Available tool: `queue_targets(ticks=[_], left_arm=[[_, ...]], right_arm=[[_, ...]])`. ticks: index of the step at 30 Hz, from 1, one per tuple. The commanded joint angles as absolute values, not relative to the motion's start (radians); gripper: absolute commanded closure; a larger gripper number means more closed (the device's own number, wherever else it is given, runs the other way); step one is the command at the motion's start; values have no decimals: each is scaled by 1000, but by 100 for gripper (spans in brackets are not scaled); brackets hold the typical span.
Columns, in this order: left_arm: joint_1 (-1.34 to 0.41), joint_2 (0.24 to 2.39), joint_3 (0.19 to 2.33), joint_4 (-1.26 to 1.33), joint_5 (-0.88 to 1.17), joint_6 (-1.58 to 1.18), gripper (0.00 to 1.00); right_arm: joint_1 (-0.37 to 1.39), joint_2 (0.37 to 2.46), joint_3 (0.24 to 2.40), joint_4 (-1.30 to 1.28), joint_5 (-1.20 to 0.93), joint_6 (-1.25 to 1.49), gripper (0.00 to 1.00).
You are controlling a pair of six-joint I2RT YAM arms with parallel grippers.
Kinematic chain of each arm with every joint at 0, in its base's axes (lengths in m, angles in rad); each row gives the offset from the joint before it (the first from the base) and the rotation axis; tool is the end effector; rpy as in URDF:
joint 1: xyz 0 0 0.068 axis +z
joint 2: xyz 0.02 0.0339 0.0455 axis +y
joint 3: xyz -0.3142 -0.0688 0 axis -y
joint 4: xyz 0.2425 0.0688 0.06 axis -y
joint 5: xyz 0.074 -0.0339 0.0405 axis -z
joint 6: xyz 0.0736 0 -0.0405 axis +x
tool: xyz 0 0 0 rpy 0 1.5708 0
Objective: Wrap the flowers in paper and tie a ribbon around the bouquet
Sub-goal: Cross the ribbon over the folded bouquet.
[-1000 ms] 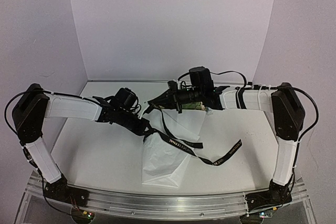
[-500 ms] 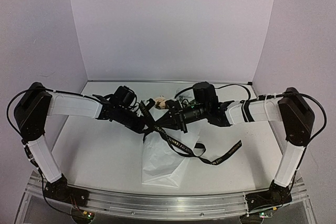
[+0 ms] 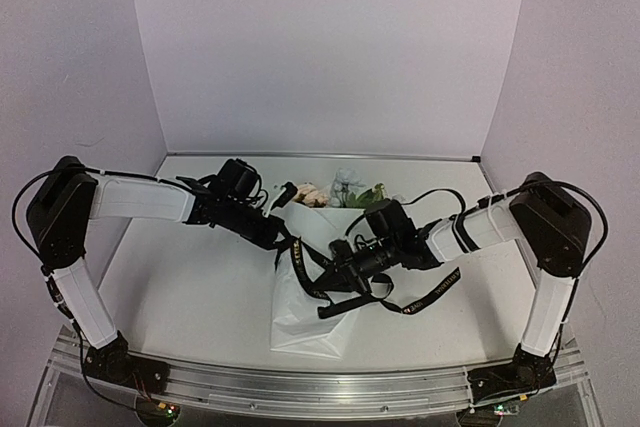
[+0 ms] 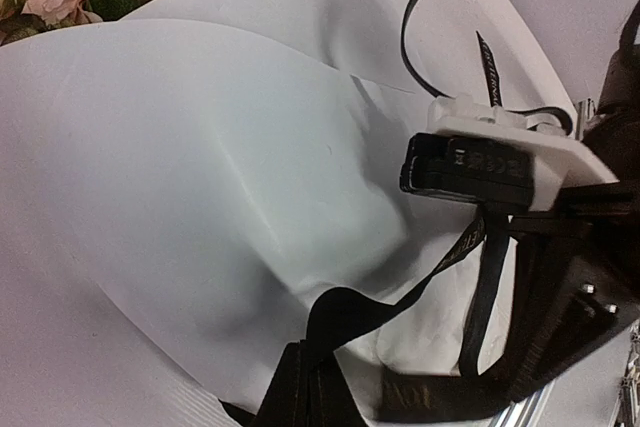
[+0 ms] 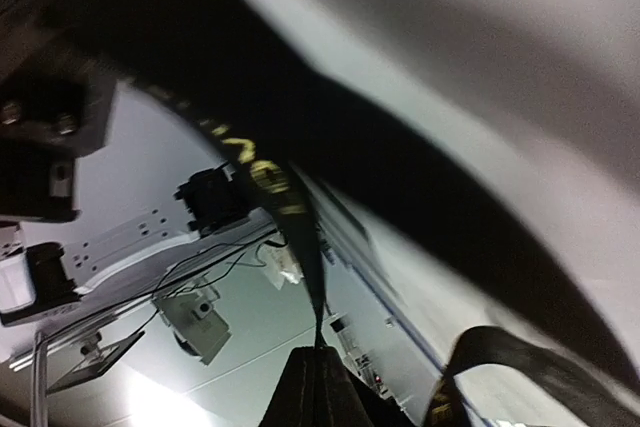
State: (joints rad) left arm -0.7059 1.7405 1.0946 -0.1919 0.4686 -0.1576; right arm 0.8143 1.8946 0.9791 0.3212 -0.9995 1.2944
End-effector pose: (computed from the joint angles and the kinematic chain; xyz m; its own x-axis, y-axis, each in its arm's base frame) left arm 0.2800 -0.2824 0.2213 -0.6855 0.4003 -0.6081 0.7100 0.5526 -0.4365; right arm 0.2361 0.3404 0.1919 -0.9434 -0.2417 0.2270 0.1319 0.3547 0.9256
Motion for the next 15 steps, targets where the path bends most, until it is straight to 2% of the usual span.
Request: queue_targets(ticks=[1, 7, 15], left_arm=[[-702, 1747, 1149, -193, 474, -153, 100], [-703, 1743, 1156, -215, 473, -139, 100], [-704, 1718, 1135, -242, 488, -129, 100]], right_arm=[[819, 1819, 912, 129, -852, 1111, 100], [850, 1787, 928, -87, -716, 982, 100], [860, 1795, 996, -139, -595, 964, 100]])
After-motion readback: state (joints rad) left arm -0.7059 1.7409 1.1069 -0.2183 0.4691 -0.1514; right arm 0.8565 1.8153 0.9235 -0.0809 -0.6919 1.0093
